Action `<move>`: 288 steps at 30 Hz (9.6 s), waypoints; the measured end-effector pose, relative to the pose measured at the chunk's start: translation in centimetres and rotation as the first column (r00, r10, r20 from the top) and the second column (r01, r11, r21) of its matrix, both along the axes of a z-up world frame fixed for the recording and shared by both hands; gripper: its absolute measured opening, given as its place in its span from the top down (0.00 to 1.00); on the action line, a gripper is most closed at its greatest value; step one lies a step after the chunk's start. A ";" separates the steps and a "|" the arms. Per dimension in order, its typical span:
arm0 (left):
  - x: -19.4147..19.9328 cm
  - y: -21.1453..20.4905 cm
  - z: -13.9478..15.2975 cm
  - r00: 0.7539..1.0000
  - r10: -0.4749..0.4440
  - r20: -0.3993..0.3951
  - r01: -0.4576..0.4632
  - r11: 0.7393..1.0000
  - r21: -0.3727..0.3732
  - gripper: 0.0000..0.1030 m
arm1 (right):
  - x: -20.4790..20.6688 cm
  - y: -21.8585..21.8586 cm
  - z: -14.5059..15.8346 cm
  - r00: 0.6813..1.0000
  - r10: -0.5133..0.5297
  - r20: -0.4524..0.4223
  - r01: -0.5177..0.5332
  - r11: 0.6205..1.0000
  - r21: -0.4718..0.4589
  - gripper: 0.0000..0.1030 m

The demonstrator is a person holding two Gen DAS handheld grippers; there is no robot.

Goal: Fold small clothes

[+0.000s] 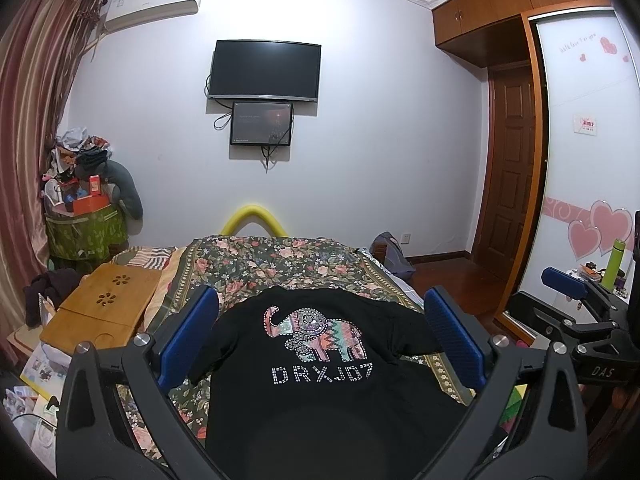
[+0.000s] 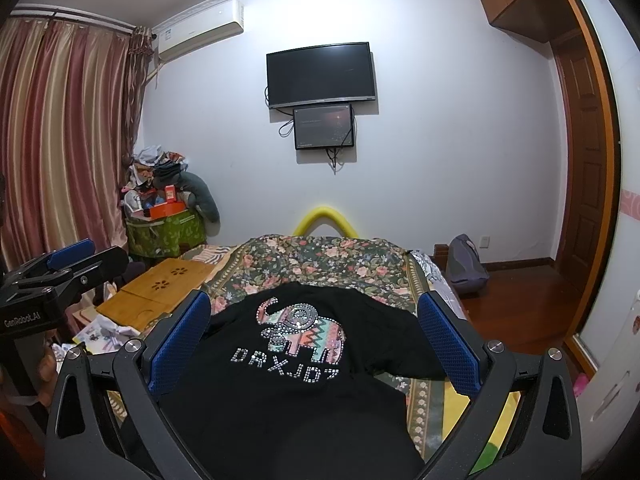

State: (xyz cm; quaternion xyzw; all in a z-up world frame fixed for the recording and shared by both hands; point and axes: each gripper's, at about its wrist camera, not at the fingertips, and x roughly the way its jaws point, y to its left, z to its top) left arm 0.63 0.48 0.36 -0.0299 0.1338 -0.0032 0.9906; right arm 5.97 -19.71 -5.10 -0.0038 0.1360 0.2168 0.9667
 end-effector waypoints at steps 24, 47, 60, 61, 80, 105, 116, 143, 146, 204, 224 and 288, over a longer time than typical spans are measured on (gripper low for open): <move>1.1 0.9 -0.7 1.000 0.003 -0.018 -0.003 1.000 -0.010 0.00 | 1.2 -0.3 -0.5 1.000 -0.010 -0.028 0.010 1.000 -0.006 0.00; 15.8 16.5 -14.5 0.901 0.238 -0.363 -0.260 0.965 -0.012 0.00 | 15.5 -4.8 -10.2 0.917 -0.237 -0.320 0.196 0.968 -0.154 0.01; 23.4 26.6 -25.7 0.710 0.205 -0.674 -0.397 0.906 -0.144 0.24 | 20.5 -8.2 -15.9 0.830 -0.331 -0.449 0.251 0.940 -0.231 0.02; 24.1 27.2 -26.3 0.698 0.197 -0.688 -0.411 0.897 -0.160 0.27 | 20.6 -8.4 -16.0 0.827 -0.331 -0.456 0.250 0.941 -0.228 0.02; 29.3 29.1 -27.6 0.619 0.249 -0.745 -0.448 0.891 -0.075 0.97 | 21.4 -9.2 -16.4 0.820 -0.334 -0.466 0.256 0.940 -0.224 0.02; 37.1 7.5 -20.8 0.697 -0.158 -0.699 0.021 0.980 -0.200 0.97 | 20.2 -11.6 -17.3 0.816 -0.269 -0.512 0.235 0.963 -0.131 0.02; 35.3 11.2 -18.0 0.782 -0.022 -0.623 0.010 1.000 -0.024 0.32 | 24.6 -8.7 -14.7 0.862 -0.156 -0.482 0.111 0.986 -0.122 0.02; 41.1 20.0 -26.7 0.709 0.001 -0.706 -0.163 0.973 -0.163 0.91 | 37.4 5.6 -18.8 0.830 -0.016 -0.558 -0.182 0.937 -0.297 0.94; 40.5 19.9 -26.6 0.709 0.101 -0.698 -0.178 0.983 -0.039 0.91 | 38.8 5.7 -18.5 0.837 -0.037 -0.546 -0.160 0.938 -0.308 0.95; 30.5 9.7 -25.7 0.716 0.049 -0.696 -0.056 0.998 0.013 0.28 | 30.7 -4.9 -18.5 0.772 -0.130 -0.622 0.152 0.988 -0.018 0.51; 28.7 9.4 -24.0 0.731 0.074 -0.678 -0.041 0.997 0.065 0.28 | 29.1 -9.4 -11.1 0.875 -0.206 -0.438 0.221 0.975 -0.017 0.96; 35.5 19.1 -25.9 0.641 0.203 -0.740 -0.220 0.972 0.076 0.27 | 32.8 1.4 -17.0 0.787 0.059 -0.613 -0.191 0.970 -0.151 0.68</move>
